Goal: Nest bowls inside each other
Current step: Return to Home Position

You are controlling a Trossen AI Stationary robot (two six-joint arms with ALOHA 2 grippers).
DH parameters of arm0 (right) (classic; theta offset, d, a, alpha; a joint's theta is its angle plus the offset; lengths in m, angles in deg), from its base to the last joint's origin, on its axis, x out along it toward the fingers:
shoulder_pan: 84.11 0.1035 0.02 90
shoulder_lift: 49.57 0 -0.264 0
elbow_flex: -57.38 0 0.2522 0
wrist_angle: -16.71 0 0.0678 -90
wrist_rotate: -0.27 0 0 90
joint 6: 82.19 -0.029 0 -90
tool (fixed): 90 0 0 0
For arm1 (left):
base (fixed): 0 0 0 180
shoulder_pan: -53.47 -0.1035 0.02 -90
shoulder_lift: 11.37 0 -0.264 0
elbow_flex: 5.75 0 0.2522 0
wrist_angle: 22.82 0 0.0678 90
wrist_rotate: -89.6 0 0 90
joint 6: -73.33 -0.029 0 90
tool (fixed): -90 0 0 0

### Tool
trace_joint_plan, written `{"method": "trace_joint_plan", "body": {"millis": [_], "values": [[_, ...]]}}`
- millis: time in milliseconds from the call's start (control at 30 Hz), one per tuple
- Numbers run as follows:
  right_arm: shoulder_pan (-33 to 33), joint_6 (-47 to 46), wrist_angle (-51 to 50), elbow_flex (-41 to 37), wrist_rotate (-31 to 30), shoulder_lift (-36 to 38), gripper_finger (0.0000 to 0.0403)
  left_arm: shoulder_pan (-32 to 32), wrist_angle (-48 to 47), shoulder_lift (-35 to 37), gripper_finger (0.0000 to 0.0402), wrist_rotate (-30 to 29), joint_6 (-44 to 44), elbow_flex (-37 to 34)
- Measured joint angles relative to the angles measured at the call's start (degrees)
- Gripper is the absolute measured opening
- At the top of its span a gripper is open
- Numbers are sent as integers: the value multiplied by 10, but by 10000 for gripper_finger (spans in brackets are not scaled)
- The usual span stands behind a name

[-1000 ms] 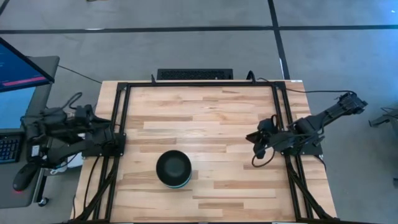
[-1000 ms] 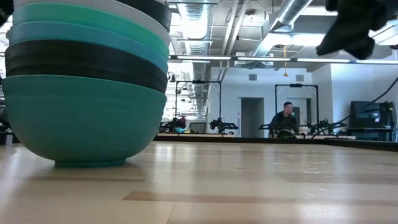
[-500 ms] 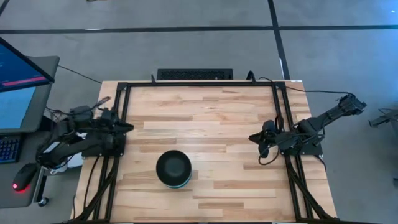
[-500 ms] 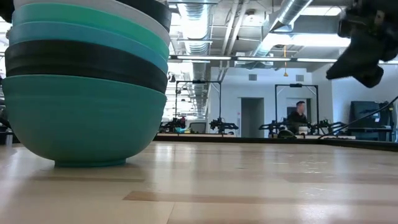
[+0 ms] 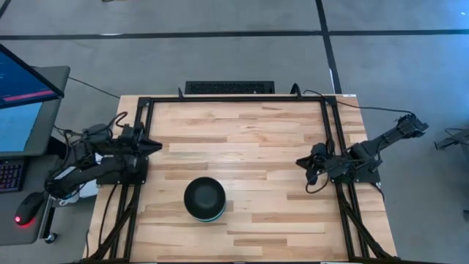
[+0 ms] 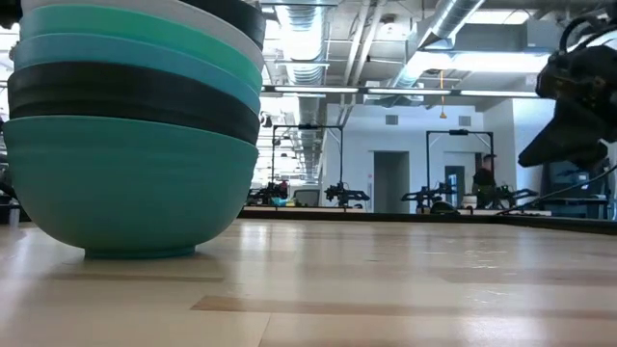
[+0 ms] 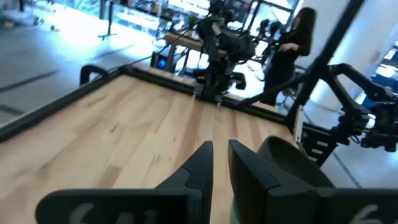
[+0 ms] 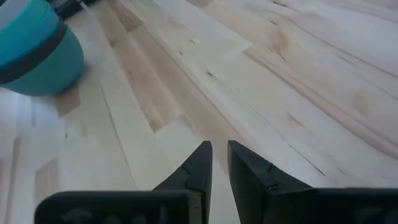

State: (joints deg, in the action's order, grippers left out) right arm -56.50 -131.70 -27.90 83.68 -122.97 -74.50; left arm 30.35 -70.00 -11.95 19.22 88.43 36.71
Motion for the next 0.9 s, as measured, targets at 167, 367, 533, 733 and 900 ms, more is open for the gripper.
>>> {"method": "trace_joint_plan", "body": {"millis": [167, 367, 533, 733, 900], "values": [[0, -1, 1, -30, -3, 35, 74, 0, 37, 0, 41, -3, 35, -60], [0, 9, 4, -32, -16, 57, 74, 0, 231, 0, 41, 29, 80, -188], [0, 10, 4, -32, -16, 59, 74, 0, 317, 0, 41, 32, 107, -259], [0, 16, 3, -32, -29, 59, 74, 0, 340, -5, 41, 30, 84, -265], [0, 20, 3, -32, -30, 58, 74, 0, 342, -13, 41, 24, 90, -267]]}}
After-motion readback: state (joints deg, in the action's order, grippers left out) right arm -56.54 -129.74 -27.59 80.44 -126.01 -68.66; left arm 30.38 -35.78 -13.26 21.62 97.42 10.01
